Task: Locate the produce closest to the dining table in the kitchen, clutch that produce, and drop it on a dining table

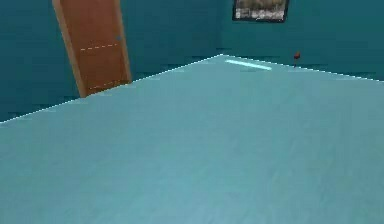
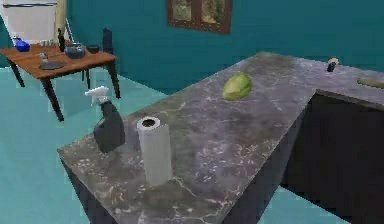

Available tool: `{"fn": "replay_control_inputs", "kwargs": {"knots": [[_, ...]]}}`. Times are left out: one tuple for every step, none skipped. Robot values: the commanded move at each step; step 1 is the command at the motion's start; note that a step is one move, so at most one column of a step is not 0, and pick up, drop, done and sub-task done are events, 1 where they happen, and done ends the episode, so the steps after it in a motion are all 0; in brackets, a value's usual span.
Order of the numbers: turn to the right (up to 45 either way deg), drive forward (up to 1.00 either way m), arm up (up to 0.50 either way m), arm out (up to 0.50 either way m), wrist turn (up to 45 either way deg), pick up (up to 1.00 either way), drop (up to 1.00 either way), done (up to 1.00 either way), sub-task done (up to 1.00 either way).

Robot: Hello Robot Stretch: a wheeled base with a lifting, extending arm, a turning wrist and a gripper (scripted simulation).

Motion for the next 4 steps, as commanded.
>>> {"fn": "replay_control_inputs", "kwargs": {"knots": [[39.0, 0.00, 0.00, 0.00, 0.0, 0.00, 0.00, 0.00, 0.00], [0.0, 0.80, 0.00, 0.00, 0.0, 0.00, 0.00, 0.00, 0.00], [45.0, 0.00, 0.00, 0.00, 0.0, 0.00, 0.00, 0.00, 0.00], [21.0, 0.00, 0.00, 0.00, 0.0, 0.00, 0.00, 0.00, 0.00]]}}
